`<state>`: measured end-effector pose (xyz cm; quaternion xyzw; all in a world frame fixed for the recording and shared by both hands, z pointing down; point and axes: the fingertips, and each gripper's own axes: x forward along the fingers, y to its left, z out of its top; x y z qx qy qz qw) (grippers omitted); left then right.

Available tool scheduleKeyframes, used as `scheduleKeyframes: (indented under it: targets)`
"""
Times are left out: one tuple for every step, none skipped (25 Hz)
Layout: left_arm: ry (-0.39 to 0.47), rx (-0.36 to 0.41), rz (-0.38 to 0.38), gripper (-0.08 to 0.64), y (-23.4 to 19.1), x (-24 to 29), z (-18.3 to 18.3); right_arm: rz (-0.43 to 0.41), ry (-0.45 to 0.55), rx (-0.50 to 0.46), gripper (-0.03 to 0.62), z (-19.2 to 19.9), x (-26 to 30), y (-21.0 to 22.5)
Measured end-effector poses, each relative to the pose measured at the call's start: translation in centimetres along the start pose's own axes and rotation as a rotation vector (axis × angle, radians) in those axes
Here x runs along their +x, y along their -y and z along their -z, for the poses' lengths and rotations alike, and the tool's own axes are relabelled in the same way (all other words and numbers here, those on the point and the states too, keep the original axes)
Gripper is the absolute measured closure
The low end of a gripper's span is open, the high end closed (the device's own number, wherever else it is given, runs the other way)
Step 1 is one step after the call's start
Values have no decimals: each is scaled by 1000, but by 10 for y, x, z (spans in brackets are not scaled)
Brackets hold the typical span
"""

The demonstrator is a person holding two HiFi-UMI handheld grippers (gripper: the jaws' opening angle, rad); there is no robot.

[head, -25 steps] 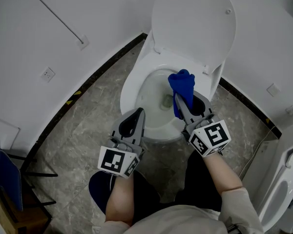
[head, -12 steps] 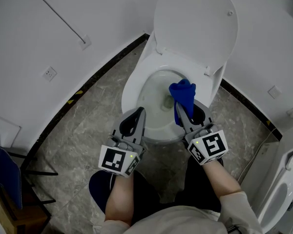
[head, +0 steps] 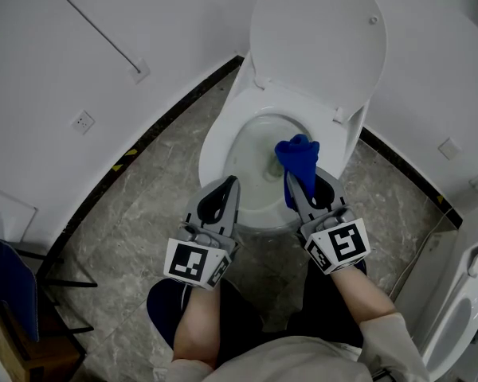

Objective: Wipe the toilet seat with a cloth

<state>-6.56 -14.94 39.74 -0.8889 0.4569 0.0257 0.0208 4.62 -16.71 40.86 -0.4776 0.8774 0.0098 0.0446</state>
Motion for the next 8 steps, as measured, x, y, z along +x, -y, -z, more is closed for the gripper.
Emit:
scheduleKeyframes:
  targets:
    - [1, 0, -2, 552, 0, 0, 0, -2, -2, 1, 529, 0, -1, -1]
    - [3, 0, -6, 552, -1, -1, 0, -3, -4, 3, 529, 0, -1, -1]
    - [7, 1, -11, 552, -2, -1, -1, -4, -5, 4, 529, 0, -2, -2]
    - [11, 2, -16, 552, -2, -2, -2, -5, -6, 3, 529, 1, -2, -3]
    - [15, 3, -19, 552, -3, -3, -3, -7, -6, 1, 529, 1, -2, -3]
    - [18, 4, -21, 552, -3, -3, -3, -9, -7, -2, 529, 1, -3, -4]
    - [21, 4, -23, 552, -3, -3, -4, -11, -8, -6, 529, 1, -3, -5]
    - [24, 5, -24, 552, -3, -3, -5, -13, -10, -10, 529, 2, -4, -5]
